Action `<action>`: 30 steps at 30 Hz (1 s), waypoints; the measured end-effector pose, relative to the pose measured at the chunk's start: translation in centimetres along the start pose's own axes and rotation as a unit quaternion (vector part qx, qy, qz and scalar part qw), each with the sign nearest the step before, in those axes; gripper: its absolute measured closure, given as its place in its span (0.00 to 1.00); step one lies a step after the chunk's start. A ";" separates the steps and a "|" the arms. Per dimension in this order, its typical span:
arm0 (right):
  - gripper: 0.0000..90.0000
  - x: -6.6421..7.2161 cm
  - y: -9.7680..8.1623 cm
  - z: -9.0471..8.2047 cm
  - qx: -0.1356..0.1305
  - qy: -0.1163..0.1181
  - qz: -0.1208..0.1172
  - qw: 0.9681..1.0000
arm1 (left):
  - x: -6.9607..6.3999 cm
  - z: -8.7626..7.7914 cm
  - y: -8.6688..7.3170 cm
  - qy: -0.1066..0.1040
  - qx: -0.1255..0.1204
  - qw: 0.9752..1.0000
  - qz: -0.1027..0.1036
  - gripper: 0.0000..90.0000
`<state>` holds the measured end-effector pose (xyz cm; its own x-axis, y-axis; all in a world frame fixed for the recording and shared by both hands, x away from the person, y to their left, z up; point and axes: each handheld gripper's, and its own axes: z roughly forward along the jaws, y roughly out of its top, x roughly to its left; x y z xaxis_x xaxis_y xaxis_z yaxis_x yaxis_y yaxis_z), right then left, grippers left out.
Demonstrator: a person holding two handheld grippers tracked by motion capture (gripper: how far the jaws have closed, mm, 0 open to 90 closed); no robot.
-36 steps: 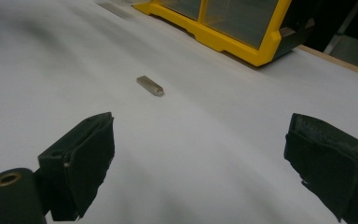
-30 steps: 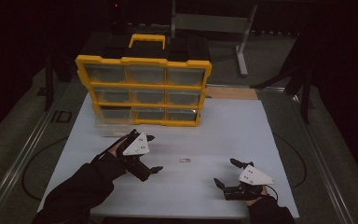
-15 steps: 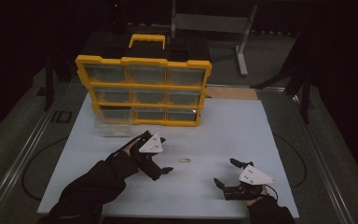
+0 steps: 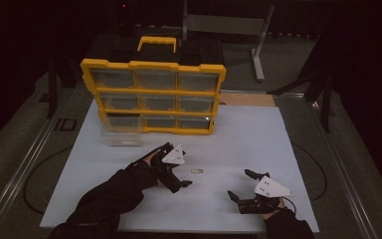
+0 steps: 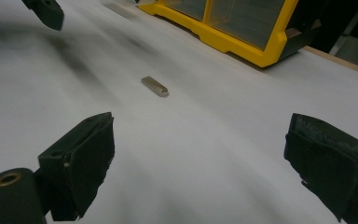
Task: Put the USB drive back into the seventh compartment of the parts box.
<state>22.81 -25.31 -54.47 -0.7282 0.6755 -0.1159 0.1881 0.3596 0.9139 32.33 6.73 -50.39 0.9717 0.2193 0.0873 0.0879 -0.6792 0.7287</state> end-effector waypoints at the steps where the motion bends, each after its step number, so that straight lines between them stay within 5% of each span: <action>1: 0.10 0.0 0.0 0.0 0.001 0.002 0.003 1.000 | 0.0 0.2 0.0 -0.003 0.000 1.000 -0.002 0.03; 9: 0.10 -0.1 0.0 0.0 -0.001 0.002 0.003 1.000 | 0.5 2.1 0.0 -0.001 0.020 1.000 -0.005 0.09; 30: 0.10 0.0 0.0 0.0 -0.001 0.003 0.001 1.000 | 1.1 4.9 -0.4 -0.013 0.048 0.999 -0.002 0.52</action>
<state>22.85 -25.29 -54.46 -0.7315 0.6726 -0.1115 0.1887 0.3569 0.9149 34.46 3.80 -53.88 0.9766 0.2049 0.0655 0.1116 -0.7430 0.6600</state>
